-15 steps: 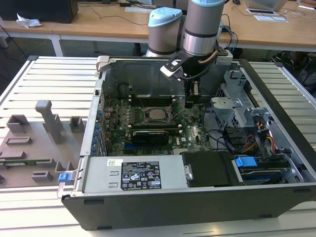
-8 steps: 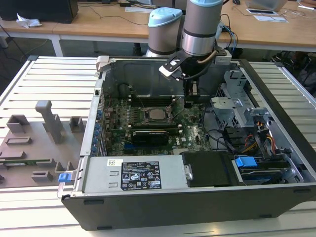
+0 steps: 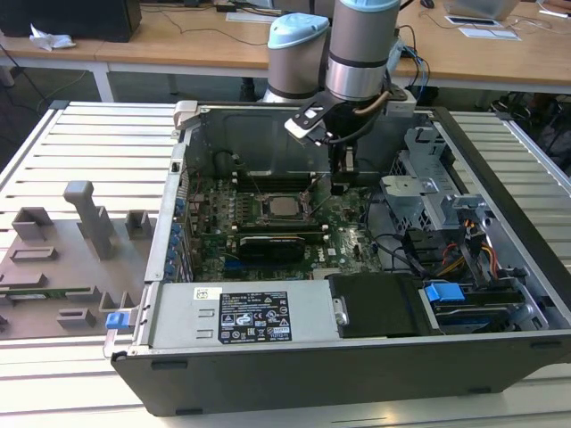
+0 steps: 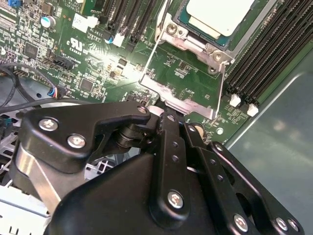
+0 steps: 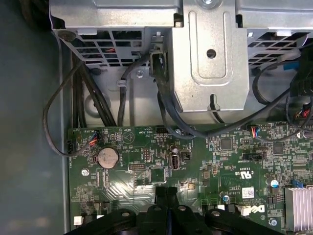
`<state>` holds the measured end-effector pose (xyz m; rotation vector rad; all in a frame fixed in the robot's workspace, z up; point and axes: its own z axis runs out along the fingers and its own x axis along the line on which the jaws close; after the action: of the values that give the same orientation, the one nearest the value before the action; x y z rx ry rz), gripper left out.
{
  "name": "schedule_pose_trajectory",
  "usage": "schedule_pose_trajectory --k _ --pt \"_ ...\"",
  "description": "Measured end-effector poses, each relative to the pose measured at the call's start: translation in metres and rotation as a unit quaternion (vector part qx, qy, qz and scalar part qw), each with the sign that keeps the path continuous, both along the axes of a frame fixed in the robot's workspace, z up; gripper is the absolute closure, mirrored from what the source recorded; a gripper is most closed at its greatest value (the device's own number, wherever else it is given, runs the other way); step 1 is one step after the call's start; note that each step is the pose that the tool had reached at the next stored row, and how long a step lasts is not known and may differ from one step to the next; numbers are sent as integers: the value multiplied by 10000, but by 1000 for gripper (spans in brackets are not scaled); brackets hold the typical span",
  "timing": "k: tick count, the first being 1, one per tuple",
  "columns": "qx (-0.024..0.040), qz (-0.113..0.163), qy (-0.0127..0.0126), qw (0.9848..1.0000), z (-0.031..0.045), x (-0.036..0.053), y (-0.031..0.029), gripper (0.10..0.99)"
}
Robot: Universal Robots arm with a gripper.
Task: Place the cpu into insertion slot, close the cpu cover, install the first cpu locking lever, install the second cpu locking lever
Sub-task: 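Close the cpu cover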
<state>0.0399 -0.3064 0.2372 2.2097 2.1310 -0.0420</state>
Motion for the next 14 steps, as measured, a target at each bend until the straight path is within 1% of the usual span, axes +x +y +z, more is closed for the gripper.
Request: schedule_pose_trajectory --k 10,14 --pt "0 0 0 10000 0 -84 0 980" --pt "0 0 0 10000 0 -138 0 980"
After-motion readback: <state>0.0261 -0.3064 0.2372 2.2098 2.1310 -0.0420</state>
